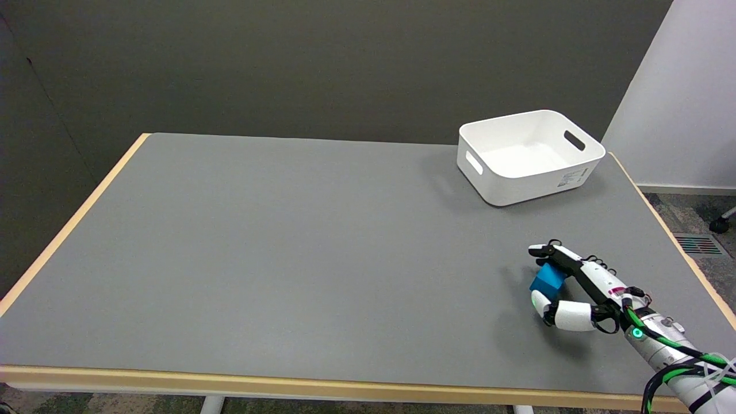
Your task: Pick up blue wooden cube.
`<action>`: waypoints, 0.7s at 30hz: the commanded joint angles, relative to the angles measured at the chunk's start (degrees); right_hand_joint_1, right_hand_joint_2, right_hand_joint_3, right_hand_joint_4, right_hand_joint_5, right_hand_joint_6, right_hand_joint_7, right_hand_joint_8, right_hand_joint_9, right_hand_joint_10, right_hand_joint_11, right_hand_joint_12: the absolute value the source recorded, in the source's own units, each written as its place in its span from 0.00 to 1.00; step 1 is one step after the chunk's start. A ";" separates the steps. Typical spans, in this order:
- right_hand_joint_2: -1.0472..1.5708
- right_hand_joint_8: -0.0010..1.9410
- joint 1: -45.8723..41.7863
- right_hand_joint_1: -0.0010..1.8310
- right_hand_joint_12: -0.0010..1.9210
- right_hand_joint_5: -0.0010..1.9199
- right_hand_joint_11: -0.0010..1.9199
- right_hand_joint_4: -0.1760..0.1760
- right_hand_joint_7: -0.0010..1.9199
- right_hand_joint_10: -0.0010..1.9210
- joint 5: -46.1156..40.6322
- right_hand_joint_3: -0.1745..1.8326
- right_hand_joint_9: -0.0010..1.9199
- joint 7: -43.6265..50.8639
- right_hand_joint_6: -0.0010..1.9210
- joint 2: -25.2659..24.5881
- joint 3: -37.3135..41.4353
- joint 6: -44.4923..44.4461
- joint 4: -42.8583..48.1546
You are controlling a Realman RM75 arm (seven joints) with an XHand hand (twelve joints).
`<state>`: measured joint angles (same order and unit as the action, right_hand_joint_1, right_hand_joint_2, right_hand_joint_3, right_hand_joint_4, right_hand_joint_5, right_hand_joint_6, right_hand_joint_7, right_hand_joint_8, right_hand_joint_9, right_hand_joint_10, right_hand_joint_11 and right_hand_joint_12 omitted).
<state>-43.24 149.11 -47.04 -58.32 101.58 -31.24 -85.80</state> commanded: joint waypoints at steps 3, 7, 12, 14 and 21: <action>0.70 0.41 0.94 0.54 0.96 0.13 0.14 0.76 0.26 0.58 0.01 0.54 0.28 -0.35 0.45 0.01 -1.29 -0.27 -0.63; 0.81 0.76 0.99 0.63 1.00 0.12 0.06 0.78 0.26 0.71 0.01 0.34 0.29 -0.35 0.52 -0.11 -1.05 -1.18 -0.64; 0.85 0.92 1.60 0.78 1.00 0.11 0.13 0.85 0.20 0.99 0.01 0.28 0.31 -0.35 0.79 0.17 -0.69 -2.20 -0.51; 0.94 0.92 2.11 0.69 1.00 0.18 0.17 0.14 0.18 1.00 0.01 0.10 0.28 -0.35 0.94 0.40 -0.65 -2.50 -0.39; 0.90 0.93 3.72 0.67 1.00 0.20 0.17 0.35 0.21 1.00 0.01 0.22 0.29 -0.35 0.95 1.31 -1.09 -3.06 0.20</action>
<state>-41.87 149.14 -47.31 -58.13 100.79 -32.56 -86.22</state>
